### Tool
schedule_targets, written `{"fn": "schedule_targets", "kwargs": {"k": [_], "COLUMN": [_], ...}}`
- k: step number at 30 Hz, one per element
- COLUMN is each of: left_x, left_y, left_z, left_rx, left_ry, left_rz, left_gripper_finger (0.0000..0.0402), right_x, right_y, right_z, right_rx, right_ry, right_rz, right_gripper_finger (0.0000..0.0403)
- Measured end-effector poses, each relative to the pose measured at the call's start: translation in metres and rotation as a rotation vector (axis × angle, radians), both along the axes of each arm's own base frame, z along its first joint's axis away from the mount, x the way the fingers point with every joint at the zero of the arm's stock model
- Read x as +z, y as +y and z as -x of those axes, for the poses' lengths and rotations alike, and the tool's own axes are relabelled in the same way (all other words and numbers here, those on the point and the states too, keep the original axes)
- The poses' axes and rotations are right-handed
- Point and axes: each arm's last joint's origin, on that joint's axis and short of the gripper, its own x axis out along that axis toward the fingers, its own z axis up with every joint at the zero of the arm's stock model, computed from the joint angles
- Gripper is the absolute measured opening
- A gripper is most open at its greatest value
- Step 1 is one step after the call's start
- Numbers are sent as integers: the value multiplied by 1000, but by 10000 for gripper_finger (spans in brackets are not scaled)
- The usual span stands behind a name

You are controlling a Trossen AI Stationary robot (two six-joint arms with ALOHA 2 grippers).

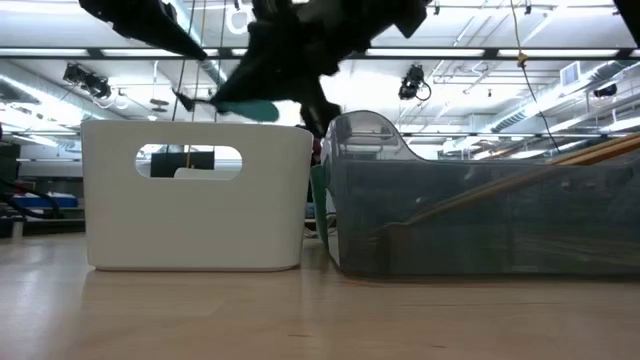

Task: Sort silverware by color (type)
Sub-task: Put the blue fork into the white bin

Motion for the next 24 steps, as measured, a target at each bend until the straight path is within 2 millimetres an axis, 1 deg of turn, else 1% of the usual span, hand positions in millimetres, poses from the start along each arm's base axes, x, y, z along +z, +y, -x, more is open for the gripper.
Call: {"fn": "schedule_targets", "kwargs": {"k": [3,8,12,18,21,24], "left_x": [0,-1,-2,-3,-3,-3], "left_y": [0,0,0,0,0,0], "left_z": [0,0,1,2,2,2], "left_rx": [0,-8,-9,-6,-4,-2], "left_ry": [2,12,23,34,33,33], "left_rz": [0,3,2,8,12,14], "left_gripper_finger": [118,118,118,118,118,118], "right_x": [-1,-17,-26,-33,-39,-41], "right_y": [2,2,2,0,-2,-5], "right_z": [-1,-3,-3,-4,-3,-3], "right_rx": [-12,-21,-23,-43,-52,-58], "right_ry": [-3,51,92,121,163,175], "right_rz": [3,9,18,8,2,2], "right_gripper_finger": [18,18,18,18,18,18]}}
